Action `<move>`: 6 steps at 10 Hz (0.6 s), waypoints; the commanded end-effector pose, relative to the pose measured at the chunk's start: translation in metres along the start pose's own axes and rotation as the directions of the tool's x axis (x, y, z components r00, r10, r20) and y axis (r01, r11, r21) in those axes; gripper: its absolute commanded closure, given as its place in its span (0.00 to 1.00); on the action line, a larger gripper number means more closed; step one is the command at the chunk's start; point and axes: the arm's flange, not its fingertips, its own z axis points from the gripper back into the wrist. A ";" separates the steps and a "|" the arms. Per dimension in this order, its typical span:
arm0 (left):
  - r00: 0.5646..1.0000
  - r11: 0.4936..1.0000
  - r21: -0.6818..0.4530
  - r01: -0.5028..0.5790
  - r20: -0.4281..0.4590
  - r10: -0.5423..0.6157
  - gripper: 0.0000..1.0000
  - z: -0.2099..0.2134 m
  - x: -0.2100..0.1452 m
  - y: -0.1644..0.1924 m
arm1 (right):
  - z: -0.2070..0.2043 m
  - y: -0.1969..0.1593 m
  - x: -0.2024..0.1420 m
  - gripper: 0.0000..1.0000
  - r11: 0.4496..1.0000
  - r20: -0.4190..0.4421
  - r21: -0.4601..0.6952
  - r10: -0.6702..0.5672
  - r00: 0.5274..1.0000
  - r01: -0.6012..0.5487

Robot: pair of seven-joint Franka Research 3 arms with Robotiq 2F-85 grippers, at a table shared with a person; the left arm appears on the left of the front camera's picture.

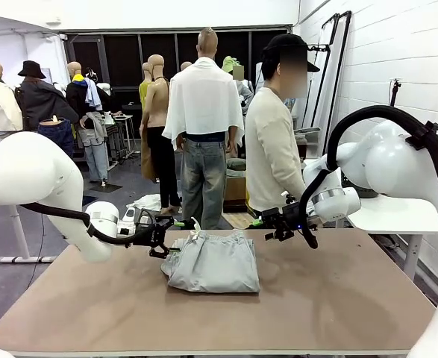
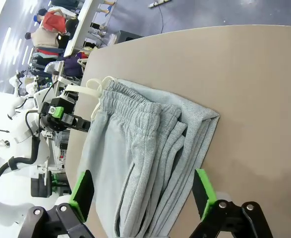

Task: Fold the training pants.
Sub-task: Fold the Training pants in half.

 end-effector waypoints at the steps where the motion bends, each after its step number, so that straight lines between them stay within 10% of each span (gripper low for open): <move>1: 1.000 1.000 0.009 -0.009 -0.011 0.009 0.00 0.000 0.001 -0.001 | -0.001 0.000 -0.001 0.00 1.000 -0.003 -0.001 0.000 1.000 0.000; 6: 1.000 1.000 0.009 -0.009 -0.011 0.009 0.00 0.000 0.001 -0.001 | -0.001 0.000 -0.001 0.00 1.000 -0.003 -0.001 0.000 1.000 0.000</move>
